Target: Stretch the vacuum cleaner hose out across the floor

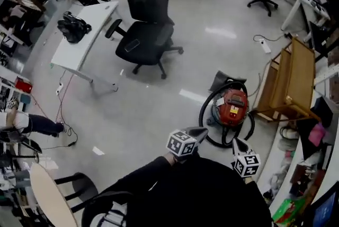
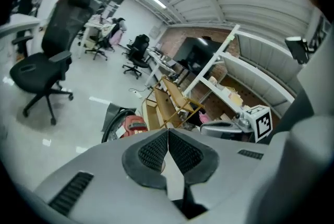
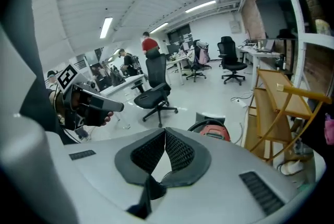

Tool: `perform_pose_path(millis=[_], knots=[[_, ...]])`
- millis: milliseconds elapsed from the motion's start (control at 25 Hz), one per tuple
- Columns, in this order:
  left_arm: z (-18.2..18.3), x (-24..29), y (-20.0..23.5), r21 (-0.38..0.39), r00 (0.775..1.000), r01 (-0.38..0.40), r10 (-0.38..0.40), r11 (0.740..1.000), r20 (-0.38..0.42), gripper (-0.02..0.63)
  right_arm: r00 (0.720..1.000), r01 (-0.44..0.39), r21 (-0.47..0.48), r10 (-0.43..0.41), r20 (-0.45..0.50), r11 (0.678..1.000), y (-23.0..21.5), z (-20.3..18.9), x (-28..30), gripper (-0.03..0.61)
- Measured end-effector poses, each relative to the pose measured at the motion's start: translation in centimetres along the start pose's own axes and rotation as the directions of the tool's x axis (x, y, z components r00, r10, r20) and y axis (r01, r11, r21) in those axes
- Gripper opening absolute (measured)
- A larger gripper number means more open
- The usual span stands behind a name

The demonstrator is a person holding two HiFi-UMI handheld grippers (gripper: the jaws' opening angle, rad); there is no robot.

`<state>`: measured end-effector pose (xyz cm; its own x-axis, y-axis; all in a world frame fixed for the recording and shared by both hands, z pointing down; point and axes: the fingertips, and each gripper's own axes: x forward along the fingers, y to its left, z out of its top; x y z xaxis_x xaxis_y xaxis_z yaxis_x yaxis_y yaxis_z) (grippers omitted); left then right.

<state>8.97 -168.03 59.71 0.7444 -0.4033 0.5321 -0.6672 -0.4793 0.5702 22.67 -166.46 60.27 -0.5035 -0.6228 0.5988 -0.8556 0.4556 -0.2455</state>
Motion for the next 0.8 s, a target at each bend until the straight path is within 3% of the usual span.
perform_pose_path(millis=[120,280,440,640,800], knots=[[4.0,3.9,4.4,0.131,0.997,0.036,-0.027,0.991,-0.067,0.021,0.997,0.073,0.042,-0.073,-0.001,0.996,-2.0,2.6,3.1,0.014],[6.4,8.6,11.1,0.127,0.990,0.063,-0.045,0.990,-0.136,0.021,0.988,0.150,0.120,-0.146,-0.041,0.981,-3.7,2.1,5.4,0.014],[7.2,13.7,17.3,0.200,0.976,0.009,0.035,0.980,-0.216,0.023,0.972,0.228,0.228,-0.209,-0.104,0.947,-5.7,-0.9,6.0,0.014],[9.2,20.9,21.6,0.304,0.962,-0.009,0.092,0.953,-0.259,0.023,0.980,0.198,0.304,-0.181,-0.085,0.932,-6.7,-3.3,9.0,0.014],[8.2,26.5,24.7,0.299,0.948,-0.044,0.134,0.953,-0.288,0.025,0.987,0.161,0.386,-0.147,-0.064,0.908,-7.0,-5.9,12.0,0.014]])
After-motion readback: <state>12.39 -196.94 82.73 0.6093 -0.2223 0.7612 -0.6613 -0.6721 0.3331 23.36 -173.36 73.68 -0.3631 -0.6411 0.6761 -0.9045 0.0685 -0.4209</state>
